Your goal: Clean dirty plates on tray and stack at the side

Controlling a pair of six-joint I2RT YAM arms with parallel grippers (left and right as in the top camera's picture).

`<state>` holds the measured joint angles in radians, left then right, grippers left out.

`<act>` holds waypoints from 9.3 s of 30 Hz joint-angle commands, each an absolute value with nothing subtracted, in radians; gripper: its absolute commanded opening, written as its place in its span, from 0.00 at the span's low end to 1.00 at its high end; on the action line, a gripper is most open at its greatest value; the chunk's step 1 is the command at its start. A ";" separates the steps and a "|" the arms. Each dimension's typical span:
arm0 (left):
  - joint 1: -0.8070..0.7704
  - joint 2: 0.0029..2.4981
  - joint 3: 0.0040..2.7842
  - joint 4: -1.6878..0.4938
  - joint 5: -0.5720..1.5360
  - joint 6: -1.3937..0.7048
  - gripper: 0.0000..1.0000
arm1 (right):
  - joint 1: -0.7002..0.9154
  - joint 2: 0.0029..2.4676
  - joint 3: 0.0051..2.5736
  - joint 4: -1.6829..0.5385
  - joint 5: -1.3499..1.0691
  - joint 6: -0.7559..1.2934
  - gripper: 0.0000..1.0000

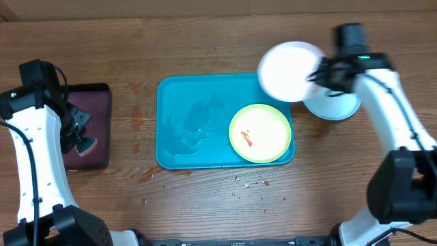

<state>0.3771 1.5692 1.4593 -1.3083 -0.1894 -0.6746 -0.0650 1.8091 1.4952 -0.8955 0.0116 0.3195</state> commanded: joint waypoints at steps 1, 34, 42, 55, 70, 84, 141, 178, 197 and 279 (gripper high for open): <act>0.379 1.564 1.454 -1.303 -0.172 -0.677 0.04 | -0.202 1.809 1.467 -0.902 -0.104 0.348 0.04; 0.379 1.564 1.454 -1.289 -0.148 -0.669 0.04 | 0.287 1.851 1.166 -0.550 -0.075 -0.057 0.53; 0.379 1.564 1.454 -1.288 -0.139 -0.660 0.04 | 0.292 1.864 1.166 -0.611 0.003 -0.057 0.51; 0.379 1.564 1.454 -1.286 -0.136 -0.657 0.04 | 0.288 1.864 1.171 -0.614 -0.012 -0.057 0.51; 0.379 1.565 1.436 -1.270 -0.137 -0.650 0.04 | 0.303 1.863 1.323 -0.668 0.027 -0.035 0.57; 0.379 1.565 1.435 -1.264 -0.129 -0.650 0.04 | 0.269 1.927 1.238 -0.672 -0.039 -0.034 0.56; -0.315 1.841 1.435 -0.943 0.179 -0.584 0.04 | 0.491 1.960 1.106 -0.450 -0.218 0.553 0.13; -0.334 2.125 1.662 -1.087 0.040 -0.474 0.04 | 0.491 1.960 1.106 -0.494 -0.173 0.554 0.04; -0.434 2.126 1.570 -1.080 -0.328 -0.505 0.04 | 0.491 1.960 1.106 -0.509 -0.174 0.550 0.04; 0.527 2.040 1.791 -1.331 0.184 -0.520 1.00 | 1.010 1.885 1.839 -0.961 1.181 0.029 0.04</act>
<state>0.5301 2.0361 1.7721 -1.3285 0.1658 -0.5392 1.0363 1.9202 1.8141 -0.9691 1.3121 0.0299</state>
